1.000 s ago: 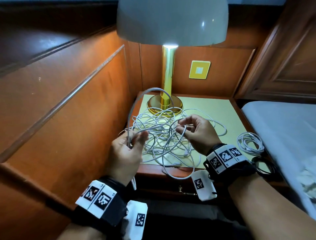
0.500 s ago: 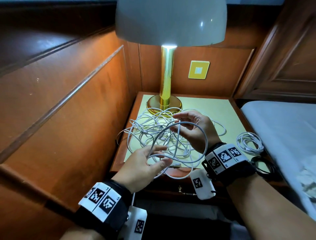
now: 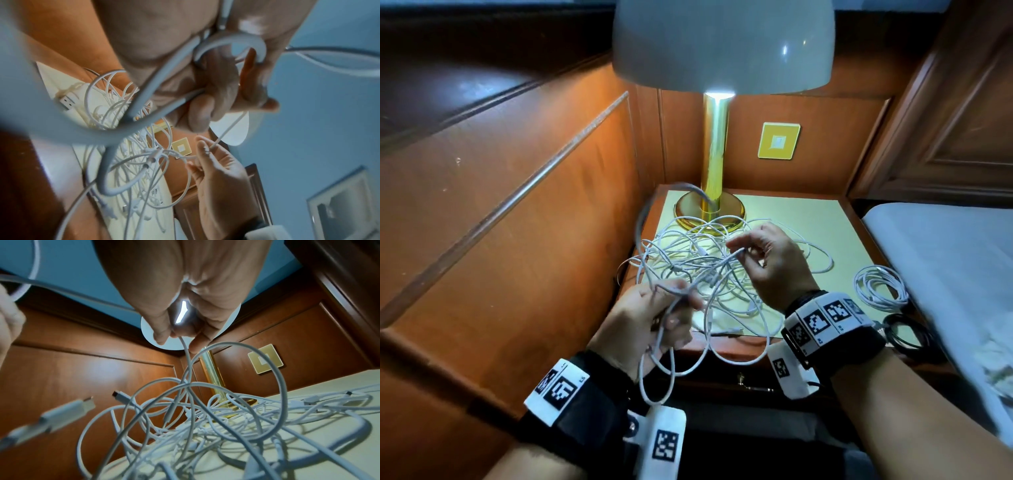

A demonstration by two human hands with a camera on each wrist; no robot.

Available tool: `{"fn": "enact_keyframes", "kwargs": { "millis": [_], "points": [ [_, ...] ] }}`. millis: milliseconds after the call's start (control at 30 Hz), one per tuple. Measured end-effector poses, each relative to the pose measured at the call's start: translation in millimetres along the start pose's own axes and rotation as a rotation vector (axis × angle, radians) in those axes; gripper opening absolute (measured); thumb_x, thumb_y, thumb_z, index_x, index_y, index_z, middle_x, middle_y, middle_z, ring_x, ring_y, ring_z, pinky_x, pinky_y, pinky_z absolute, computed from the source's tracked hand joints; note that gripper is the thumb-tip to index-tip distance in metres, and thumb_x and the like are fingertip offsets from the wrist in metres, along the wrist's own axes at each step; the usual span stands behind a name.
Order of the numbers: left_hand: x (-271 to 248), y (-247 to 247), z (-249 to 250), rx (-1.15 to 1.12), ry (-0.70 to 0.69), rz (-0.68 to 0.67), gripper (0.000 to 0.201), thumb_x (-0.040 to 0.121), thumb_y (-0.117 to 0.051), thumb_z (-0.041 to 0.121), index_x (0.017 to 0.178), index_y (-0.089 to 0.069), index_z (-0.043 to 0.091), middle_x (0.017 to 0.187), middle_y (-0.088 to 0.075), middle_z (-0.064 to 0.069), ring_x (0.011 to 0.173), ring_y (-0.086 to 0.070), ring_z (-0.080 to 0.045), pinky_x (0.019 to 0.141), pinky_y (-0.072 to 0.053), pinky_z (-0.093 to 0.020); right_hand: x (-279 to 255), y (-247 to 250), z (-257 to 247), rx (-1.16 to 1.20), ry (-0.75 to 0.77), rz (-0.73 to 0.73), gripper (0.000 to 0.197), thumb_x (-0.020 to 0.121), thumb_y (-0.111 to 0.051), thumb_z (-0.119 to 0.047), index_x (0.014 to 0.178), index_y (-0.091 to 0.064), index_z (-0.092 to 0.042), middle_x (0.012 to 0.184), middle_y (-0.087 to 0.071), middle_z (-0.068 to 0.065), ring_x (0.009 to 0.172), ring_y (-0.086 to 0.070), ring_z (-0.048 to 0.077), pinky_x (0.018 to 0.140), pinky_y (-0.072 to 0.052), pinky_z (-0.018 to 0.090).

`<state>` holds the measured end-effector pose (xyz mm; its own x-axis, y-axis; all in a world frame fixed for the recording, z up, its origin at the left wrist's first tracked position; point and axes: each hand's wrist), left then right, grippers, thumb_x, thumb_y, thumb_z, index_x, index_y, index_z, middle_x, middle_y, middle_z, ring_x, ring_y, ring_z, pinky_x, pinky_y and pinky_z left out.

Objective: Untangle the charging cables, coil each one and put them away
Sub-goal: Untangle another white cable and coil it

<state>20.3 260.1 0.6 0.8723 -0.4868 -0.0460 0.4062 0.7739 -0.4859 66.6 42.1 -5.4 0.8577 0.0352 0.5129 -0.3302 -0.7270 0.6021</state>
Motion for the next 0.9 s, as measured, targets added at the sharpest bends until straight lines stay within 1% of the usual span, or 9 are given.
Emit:
{"fn": "enact_keyframes", "kwargs": {
  "millis": [67,167,300,400,500,567,633,767,900],
  "points": [
    [0.8,2.8,3.4,-0.145,-0.035,0.027,0.038,0.061,-0.087,0.041,0.061,-0.057,0.019,0.05,-0.032,0.006,0.038,-0.026,-0.008,0.053,-0.016,-0.032,-1.4,-5.4,-0.9,-0.094,-0.038,-0.086,0.007,0.093,-0.065,-0.015,0.096,-0.071,-0.013,0.091,-0.052,-0.001,0.079,-0.048,0.01,0.073,-0.036,0.017],
    [-0.7,5.8,7.7,-0.245,-0.131,0.044,0.051,0.069,-0.082,0.055,0.062,-0.042,0.024,0.05,-0.031,0.009,0.035,-0.026,-0.005,0.049,-0.023,-0.027,-4.3,-13.9,2.9,-0.179,-0.155,-0.205,0.019,0.096,-0.062,-0.029,0.096,-0.067,-0.011,0.092,-0.049,0.002,0.084,-0.045,0.016,0.072,-0.028,0.024],
    [3.3,5.2,8.9,-0.219,-0.246,0.282,0.039,0.097,-0.05,0.04,0.066,-0.035,0.021,0.055,-0.029,0.006,0.036,-0.027,-0.007,0.044,-0.034,-0.023,-5.5,-15.4,9.3,-0.149,-0.222,-0.197,0.008,0.094,-0.066,-0.022,0.098,-0.067,-0.015,0.097,-0.059,0.002,0.085,-0.059,0.018,0.078,-0.044,0.027],
    [10.0,7.9,5.5,-0.157,-0.3,0.477,0.035,0.103,-0.047,0.029,0.071,-0.046,0.017,0.066,-0.046,0.002,0.05,-0.042,-0.01,0.046,-0.041,-0.024,-2.2,-14.1,7.5,-0.109,-0.254,-0.132,0.006,0.094,-0.067,-0.023,0.094,-0.066,-0.017,0.089,-0.065,-0.001,0.081,-0.064,0.018,0.071,-0.047,0.024],
    [14.0,17.2,3.0,-0.158,-0.326,0.524,0.025,0.103,-0.046,0.023,0.095,-0.065,0.008,0.099,-0.073,-0.003,0.091,-0.068,-0.014,0.07,-0.058,-0.024,-1.2,-14.7,5.8,-0.077,-0.291,-0.105,0.013,0.093,-0.068,-0.031,0.093,-0.065,-0.018,0.086,-0.066,0.0,0.077,-0.063,0.014,0.067,-0.045,0.023],
    [12.3,19.2,5.4,-0.168,-0.33,0.463,0.031,0.102,-0.044,0.023,0.109,-0.065,0.002,0.119,-0.071,-0.01,0.104,-0.068,-0.016,0.093,-0.054,-0.03,-2.8,-17.3,6.5,-0.052,-0.324,-0.166,0.014,0.092,-0.068,-0.032,0.099,-0.064,-0.019,0.091,-0.065,0.0,0.08,-0.063,0.013,0.07,-0.047,0.023],
    [9.4,16.5,8.5,-0.206,-0.321,0.436,0.035,0.102,-0.041,0.021,0.092,-0.069,0.001,0.103,-0.073,-0.012,0.098,-0.069,-0.018,0.103,-0.049,-0.036,-5.1,-19.7,8.3,-0.035,-0.353,-0.231,0.017,0.091,-0.07,-0.028,0.106,-0.064,-0.022,0.097,-0.064,0.001,0.084,-0.065,0.014,0.073,-0.05,0.023],
    [6.6,6.0,12.3,-0.29,-0.334,0.471,0.038,0.103,-0.04,0.017,0.066,-0.042,0.013,0.06,-0.045,0.0,0.055,-0.051,-0.012,0.075,-0.06,-0.034,-8.3,-24.2,12.4,-0.029,-0.359,-0.26,0.04,0.086,-0.077,-0.02,0.122,-0.062,-0.026,0.104,-0.061,0.0,0.088,-0.066,0.013,0.073,-0.046,0.013],
    [10.8,6.6,7.7,-0.105,-0.286,0.583,0.035,0.102,-0.046,0.011,0.067,-0.039,0.014,0.055,-0.038,0.001,0.042,-0.034,-0.011,0.042,-0.037,-0.024,-9.0,-29.2,14.2,-0.048,-0.344,-0.252,0.048,0.084,-0.078,-0.019,0.128,-0.06,-0.025,0.107,-0.061,-0.002,0.091,-0.065,0.013,0.087,-0.053,0.025]
  ]
}}
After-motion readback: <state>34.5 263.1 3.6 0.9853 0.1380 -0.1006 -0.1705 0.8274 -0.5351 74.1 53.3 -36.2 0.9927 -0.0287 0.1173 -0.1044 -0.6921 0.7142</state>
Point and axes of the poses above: each hand's wrist, its own x-axis towards the middle knuckle, its own y-axis out of the back of the hand, z = x × y
